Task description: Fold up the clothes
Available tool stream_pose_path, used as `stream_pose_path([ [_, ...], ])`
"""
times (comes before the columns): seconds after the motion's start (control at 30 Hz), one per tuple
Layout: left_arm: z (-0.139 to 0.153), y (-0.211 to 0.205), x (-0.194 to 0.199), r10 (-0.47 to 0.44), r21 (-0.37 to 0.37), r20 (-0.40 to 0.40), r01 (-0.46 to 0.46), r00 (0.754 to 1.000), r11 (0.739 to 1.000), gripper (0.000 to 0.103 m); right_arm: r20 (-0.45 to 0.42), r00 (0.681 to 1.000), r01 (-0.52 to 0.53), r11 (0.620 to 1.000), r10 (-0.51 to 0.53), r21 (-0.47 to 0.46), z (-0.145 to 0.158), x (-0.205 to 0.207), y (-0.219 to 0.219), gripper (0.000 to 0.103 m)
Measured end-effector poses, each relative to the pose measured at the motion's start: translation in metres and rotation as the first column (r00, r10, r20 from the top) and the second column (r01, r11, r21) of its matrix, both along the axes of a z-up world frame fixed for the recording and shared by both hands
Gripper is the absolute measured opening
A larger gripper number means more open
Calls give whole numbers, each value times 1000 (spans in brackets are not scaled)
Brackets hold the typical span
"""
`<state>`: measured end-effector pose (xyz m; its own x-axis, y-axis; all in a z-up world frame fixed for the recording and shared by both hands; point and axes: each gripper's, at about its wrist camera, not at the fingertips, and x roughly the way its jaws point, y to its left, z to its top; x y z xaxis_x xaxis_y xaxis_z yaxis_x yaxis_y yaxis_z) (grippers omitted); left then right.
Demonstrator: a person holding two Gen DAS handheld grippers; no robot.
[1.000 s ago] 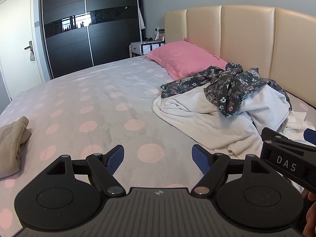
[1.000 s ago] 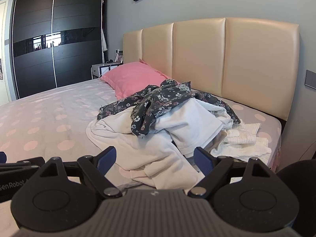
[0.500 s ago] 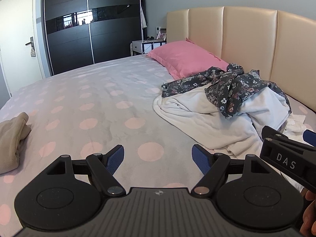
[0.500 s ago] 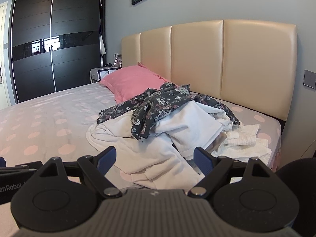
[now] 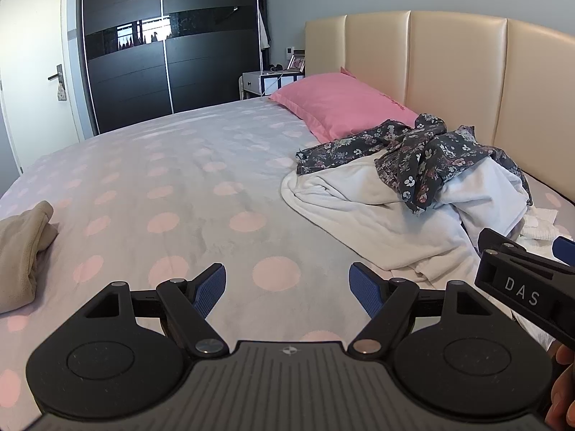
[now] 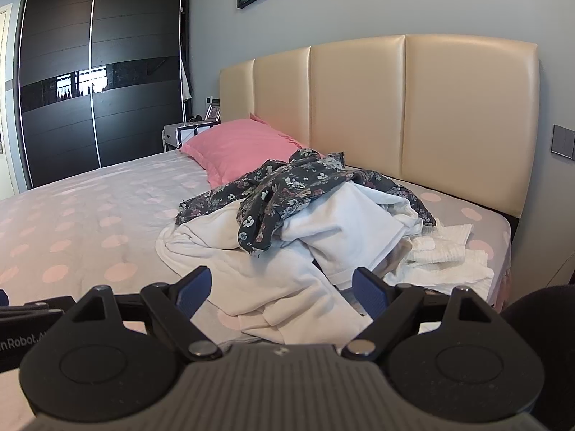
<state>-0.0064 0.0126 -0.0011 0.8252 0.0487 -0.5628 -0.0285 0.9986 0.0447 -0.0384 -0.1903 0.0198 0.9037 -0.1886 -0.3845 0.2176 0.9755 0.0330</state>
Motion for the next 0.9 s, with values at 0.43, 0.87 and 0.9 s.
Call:
stream_pose_path([
  [0.43, 2, -5, -1, -6, 11, -14, 6, 1000, 1000, 75, -1, 1000, -7, 1000, 7, 6, 0, -1, -2, 87],
  [0.87, 2, -10, 1, 1, 18, -21, -1, 1000, 1000, 75, 3, 1000, -8, 1000, 8, 11, 0, -3, 0, 87],
  [0.9, 1, -10, 0, 1, 19, -21, -1, 1000, 1000, 75, 3, 1000, -8, 1000, 8, 12, 0, -3, -1, 87],
])
